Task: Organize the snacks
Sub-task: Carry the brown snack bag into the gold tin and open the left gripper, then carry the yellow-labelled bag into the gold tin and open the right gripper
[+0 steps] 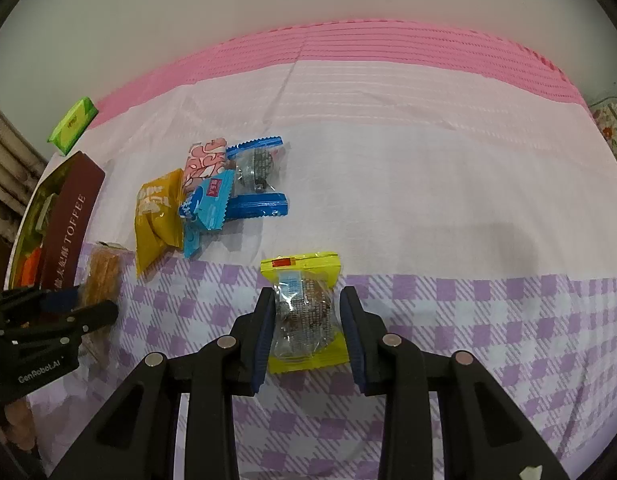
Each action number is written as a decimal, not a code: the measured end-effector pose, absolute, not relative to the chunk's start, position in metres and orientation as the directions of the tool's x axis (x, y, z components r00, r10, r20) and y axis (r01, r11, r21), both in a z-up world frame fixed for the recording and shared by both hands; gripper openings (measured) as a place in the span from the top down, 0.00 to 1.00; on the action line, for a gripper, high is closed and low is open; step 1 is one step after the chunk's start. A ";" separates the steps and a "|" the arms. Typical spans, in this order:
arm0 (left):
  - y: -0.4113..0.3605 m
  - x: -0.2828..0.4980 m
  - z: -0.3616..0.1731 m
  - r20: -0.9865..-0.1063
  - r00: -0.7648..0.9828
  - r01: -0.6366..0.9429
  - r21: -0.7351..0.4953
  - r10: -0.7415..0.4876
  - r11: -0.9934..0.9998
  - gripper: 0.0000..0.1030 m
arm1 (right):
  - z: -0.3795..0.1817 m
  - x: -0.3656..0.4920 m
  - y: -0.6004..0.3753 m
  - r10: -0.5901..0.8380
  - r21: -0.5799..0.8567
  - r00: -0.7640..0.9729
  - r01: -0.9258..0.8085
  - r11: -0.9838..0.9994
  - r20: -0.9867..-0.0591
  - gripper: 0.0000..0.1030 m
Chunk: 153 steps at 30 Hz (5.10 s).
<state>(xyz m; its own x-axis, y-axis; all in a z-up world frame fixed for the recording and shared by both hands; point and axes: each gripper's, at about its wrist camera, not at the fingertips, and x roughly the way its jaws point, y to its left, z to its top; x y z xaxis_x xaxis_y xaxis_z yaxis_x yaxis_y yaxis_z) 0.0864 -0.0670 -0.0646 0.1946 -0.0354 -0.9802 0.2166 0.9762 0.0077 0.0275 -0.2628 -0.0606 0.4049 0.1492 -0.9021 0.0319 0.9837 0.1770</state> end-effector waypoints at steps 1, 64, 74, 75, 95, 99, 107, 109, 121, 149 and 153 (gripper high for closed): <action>-0.068 0.087 -0.064 -0.980 0.195 0.216 0.009 -0.034 0.976 0.60 | -0.061 0.027 -0.262 0.146 0.173 0.405 0.031 0.984 -0.903 0.69; 0.083 0.066 -0.031 -0.969 0.248 -0.120 -0.009 0.021 0.993 0.63 | -0.061 0.025 -0.255 0.107 0.130 0.408 0.029 0.991 -0.907 0.66; 0.086 0.058 -0.031 -0.970 0.239 -0.102 0.013 0.037 0.995 0.63 | -0.061 0.025 -0.256 0.106 0.128 0.408 0.028 0.991 -0.907 0.65; 0.088 0.057 -0.031 -0.970 0.240 -0.103 0.012 0.036 0.995 0.63 | -0.061 0.025 -0.255 0.104 0.126 0.409 0.027 0.992 -0.907 0.65; 0.098 0.055 -0.029 -0.971 0.237 -0.103 -0.067 -0.041 0.992 0.55 | -0.062 0.028 -0.248 0.079 0.092 0.402 0.013 0.996 -0.912 0.58; 0.097 0.053 -0.023 -0.963 0.264 -0.088 -0.075 -0.049 0.993 0.51 | -0.063 0.029 -0.246 0.076 0.088 0.398 0.012 0.996 -0.914 0.57; 0.090 0.047 -0.001 -0.931 0.364 -0.025 -0.038 -0.026 0.999 0.42 | -0.063 0.029 -0.247 0.073 0.082 0.401 0.006 0.997 -0.913 0.57; 0.090 0.045 0.004 -0.919 0.393 -0.015 -0.023 -0.015 1.000 0.41 | -0.063 0.029 -0.246 0.073 0.084 0.402 0.009 0.996 -0.913 0.57; 0.118 0.043 0.012 -0.884 0.462 -0.074 0.038 0.068 0.997 0.35 | -0.063 0.025 -0.248 0.015 0.039 0.407 0.050 0.998 -0.913 0.70; 0.168 0.042 0.018 -0.867 0.483 -0.246 -0.004 0.119 0.969 0.30 | -0.035 0.039 -0.205 0.040 0.047 0.388 0.009 0.999 -0.921 0.88; 0.168 0.042 0.017 -0.872 0.477 -0.244 -0.008 0.113 0.970 0.30 | -0.035 0.035 -0.219 0.059 0.082 0.379 0.043 0.996 -0.924 0.78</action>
<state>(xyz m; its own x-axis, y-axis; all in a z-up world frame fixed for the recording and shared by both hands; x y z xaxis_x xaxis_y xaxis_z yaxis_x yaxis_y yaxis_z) 0.0422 0.1685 0.0165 0.4772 0.1126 -0.8716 -0.2438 0.9698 -0.0082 0.0349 -0.2192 -0.0353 0.3785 0.0595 -0.9237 0.0430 0.9957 0.0817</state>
